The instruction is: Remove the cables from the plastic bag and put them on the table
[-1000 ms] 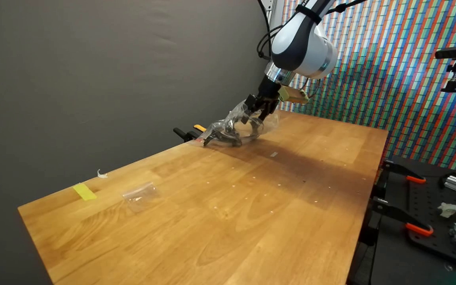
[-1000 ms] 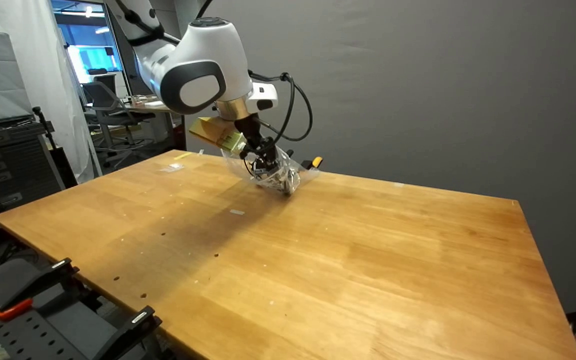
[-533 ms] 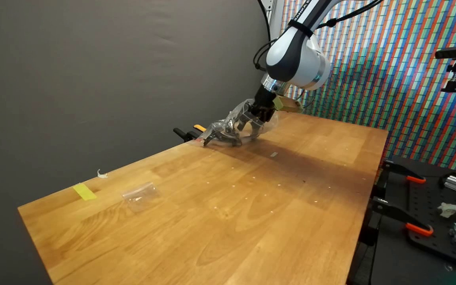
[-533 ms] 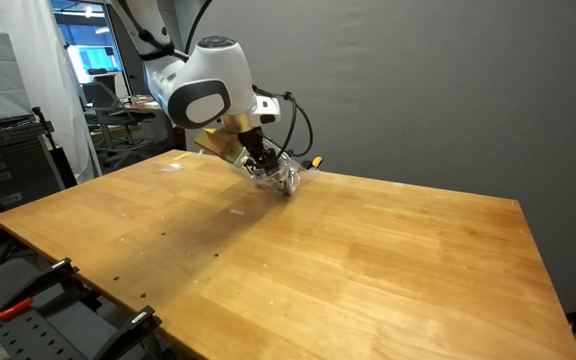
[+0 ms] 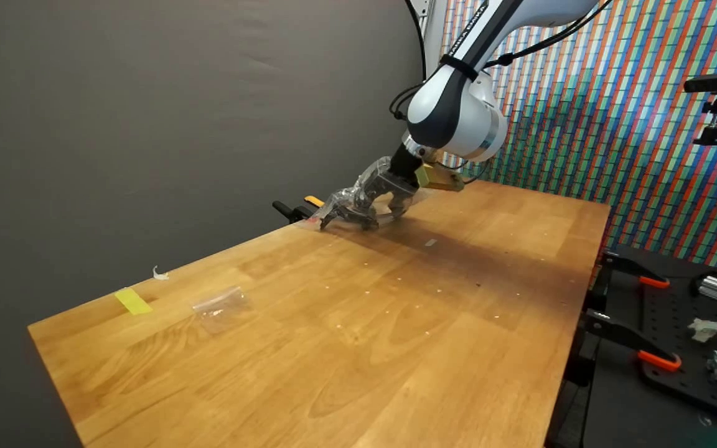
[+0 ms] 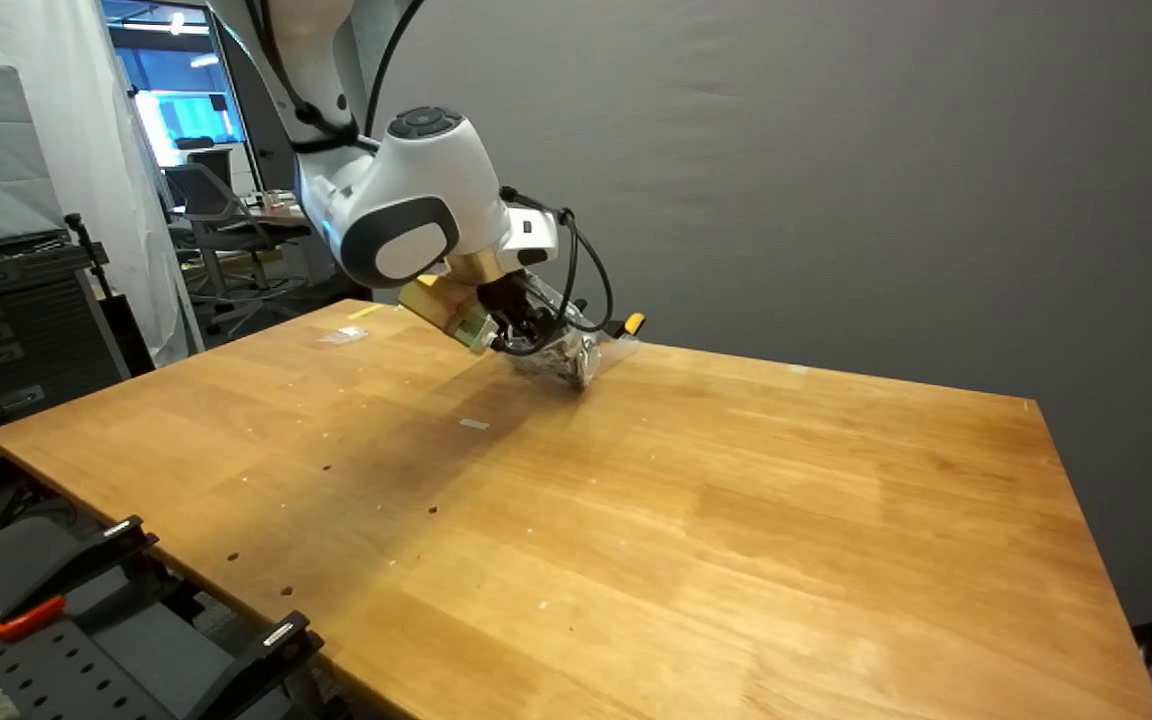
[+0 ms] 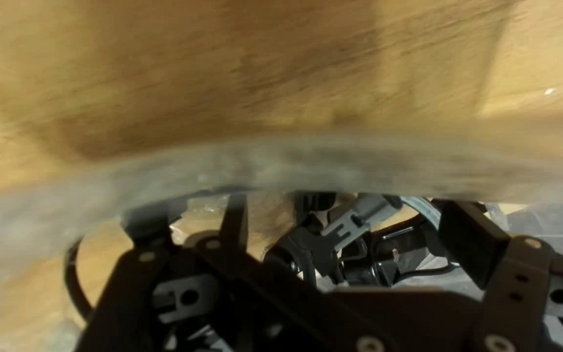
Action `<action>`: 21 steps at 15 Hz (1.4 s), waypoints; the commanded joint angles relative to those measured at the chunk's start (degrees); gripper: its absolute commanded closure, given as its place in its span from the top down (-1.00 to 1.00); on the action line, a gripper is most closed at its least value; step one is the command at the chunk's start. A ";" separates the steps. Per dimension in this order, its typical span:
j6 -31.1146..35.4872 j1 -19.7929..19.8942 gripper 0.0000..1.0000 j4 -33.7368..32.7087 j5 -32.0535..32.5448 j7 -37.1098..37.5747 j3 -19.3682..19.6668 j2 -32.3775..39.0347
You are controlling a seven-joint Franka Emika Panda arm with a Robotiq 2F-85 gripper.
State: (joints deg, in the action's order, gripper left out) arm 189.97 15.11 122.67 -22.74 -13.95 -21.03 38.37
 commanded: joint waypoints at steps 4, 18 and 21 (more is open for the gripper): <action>6.04 1.67 1.00 -6.18 0.36 1.03 -1.41 5.93; 3.52 2.99 -0.64 -7.82 18.94 19.30 1.23 6.66; 1.40 5.25 -0.58 -8.30 20.32 19.62 -1.12 7.67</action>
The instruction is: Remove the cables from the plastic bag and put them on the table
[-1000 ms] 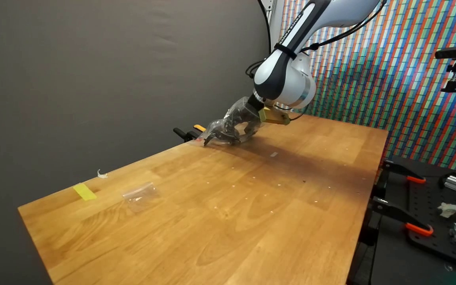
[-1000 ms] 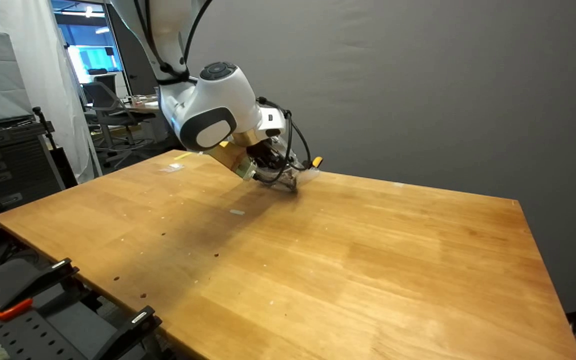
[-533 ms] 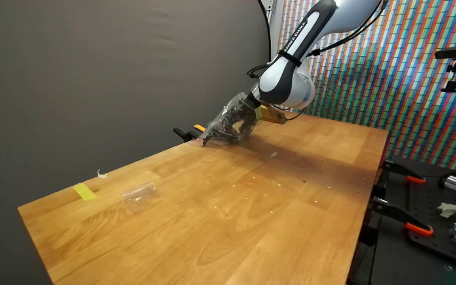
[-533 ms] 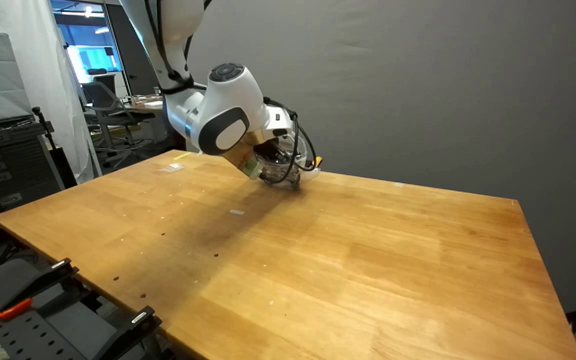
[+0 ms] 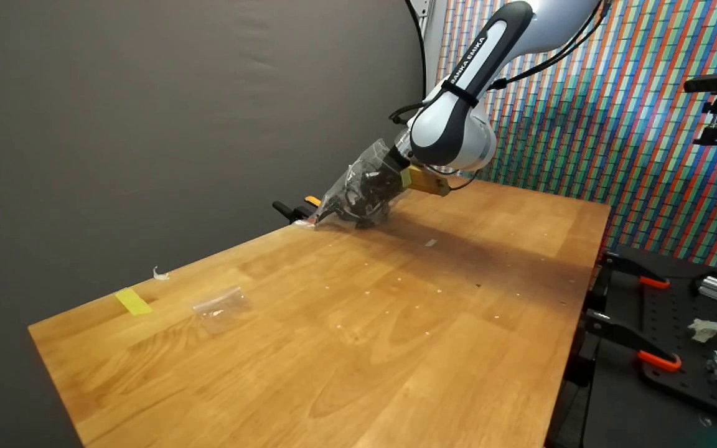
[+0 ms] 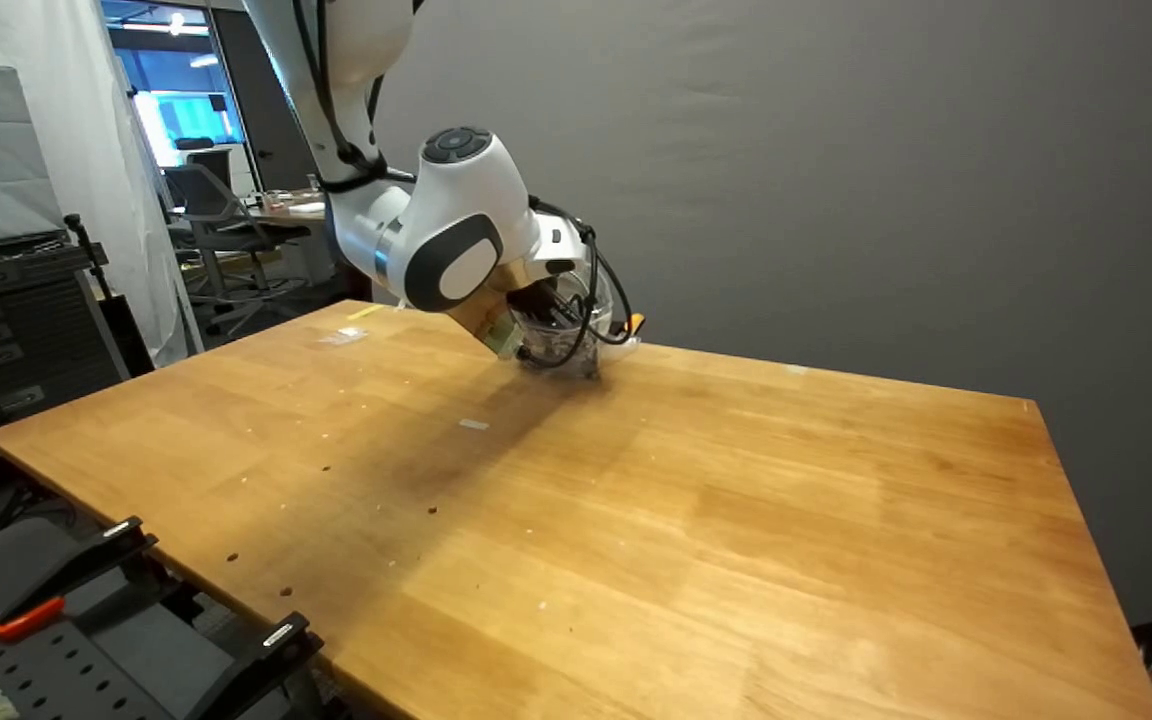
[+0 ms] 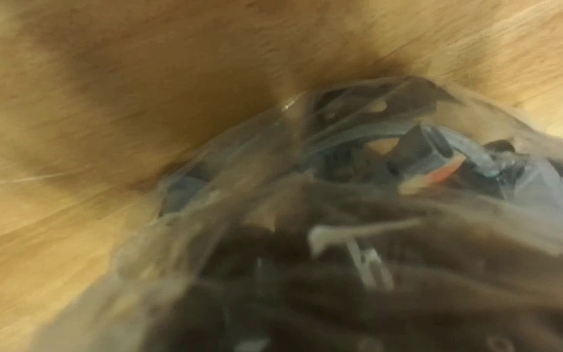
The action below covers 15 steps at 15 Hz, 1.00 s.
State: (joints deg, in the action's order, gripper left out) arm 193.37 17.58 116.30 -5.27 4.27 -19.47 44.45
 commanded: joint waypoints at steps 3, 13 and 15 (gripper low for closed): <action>-3.63 4.57 -0.68 -2.39 3.24 0.88 -4.54 2.67; -13.58 2.51 -0.80 5.37 1.22 0.03 -1.04 -8.94; -17.98 0.10 -0.80 8.26 0.57 -0.06 2.23 -14.05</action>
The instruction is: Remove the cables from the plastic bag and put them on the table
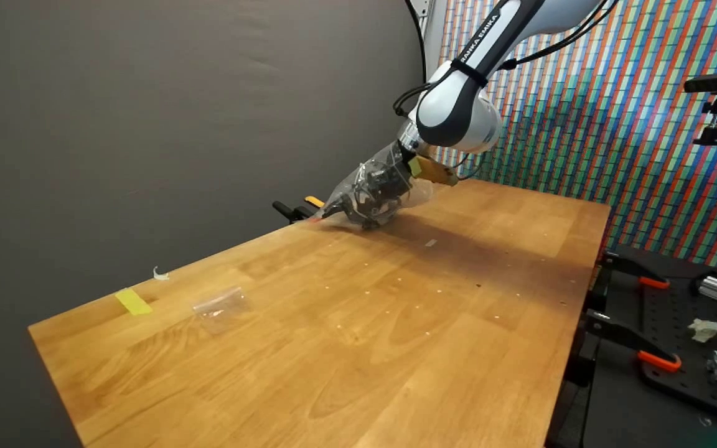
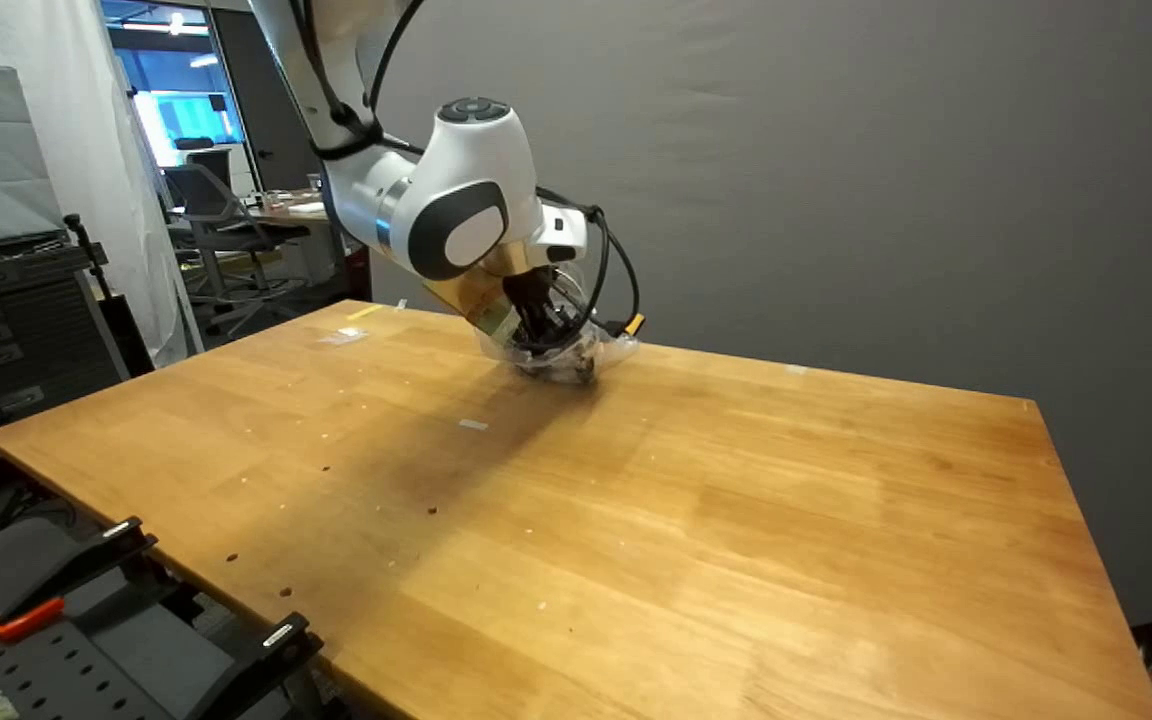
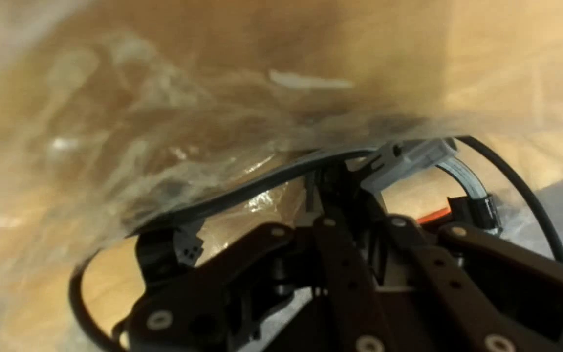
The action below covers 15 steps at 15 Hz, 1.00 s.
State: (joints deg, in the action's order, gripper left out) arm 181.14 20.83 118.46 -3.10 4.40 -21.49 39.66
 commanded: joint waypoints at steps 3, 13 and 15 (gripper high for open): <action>-11.84 -7.16 -0.80 10.20 -1.49 -0.76 9.23 -16.61; -42.27 -15.45 -0.81 17.15 0.27 -4.64 18.81 -34.44; -49.80 -16.07 -0.81 17.25 1.51 -3.94 19.93 -37.39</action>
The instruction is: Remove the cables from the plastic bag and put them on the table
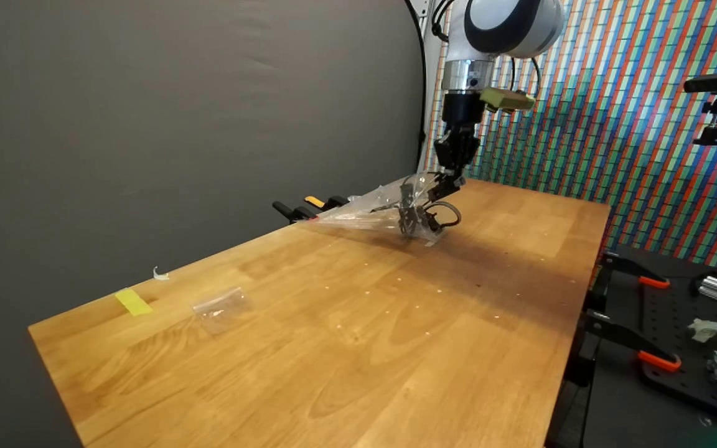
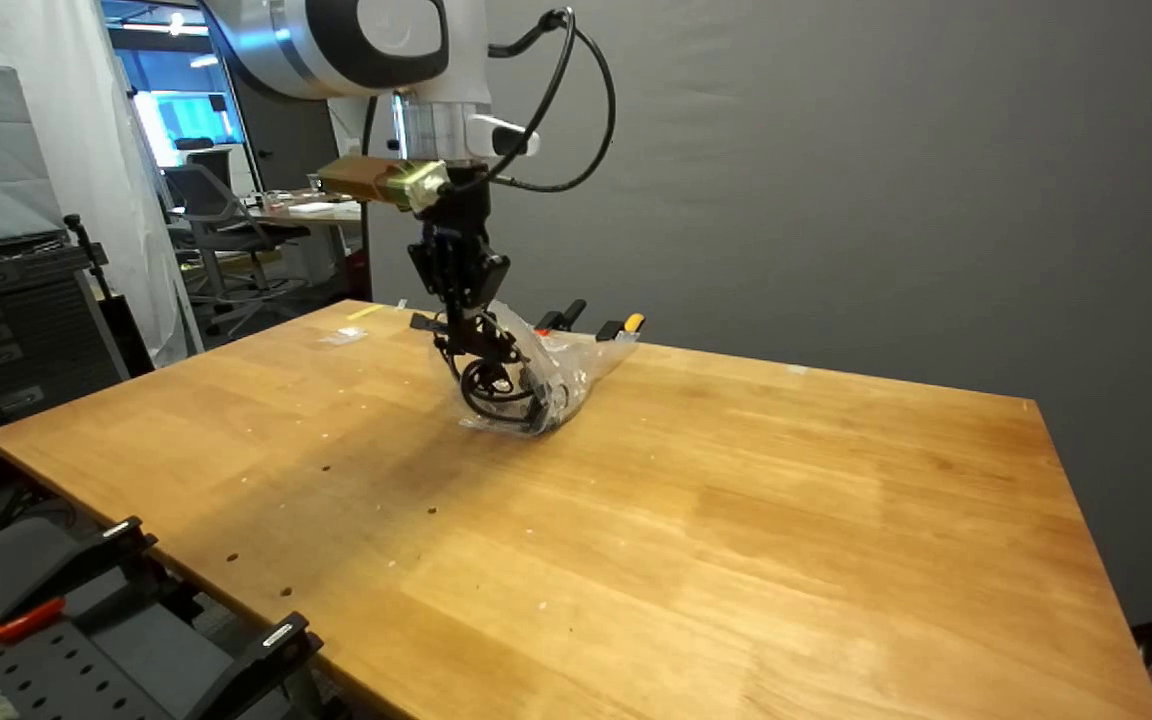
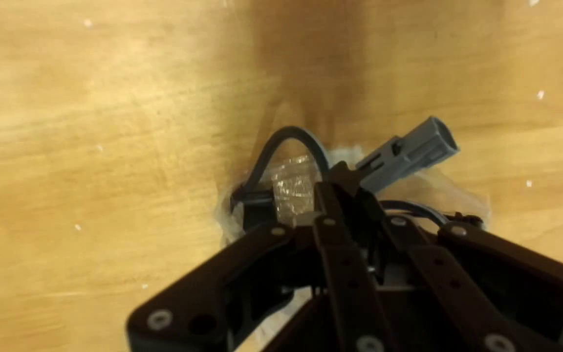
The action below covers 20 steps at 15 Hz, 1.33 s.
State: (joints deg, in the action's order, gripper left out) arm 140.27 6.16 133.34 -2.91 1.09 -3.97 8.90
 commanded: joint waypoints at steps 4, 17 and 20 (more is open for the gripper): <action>-21.55 -1.93 -0.81 2.30 1.94 0.39 3.47 -12.32; -46.98 -6.61 -0.81 -4.72 0.86 2.09 1.24 -31.39; -52.55 -7.38 -0.81 -10.86 0.99 4.75 -0.03 -33.85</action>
State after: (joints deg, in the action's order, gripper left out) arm 93.35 -0.23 127.93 -1.70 3.00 -3.06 -21.46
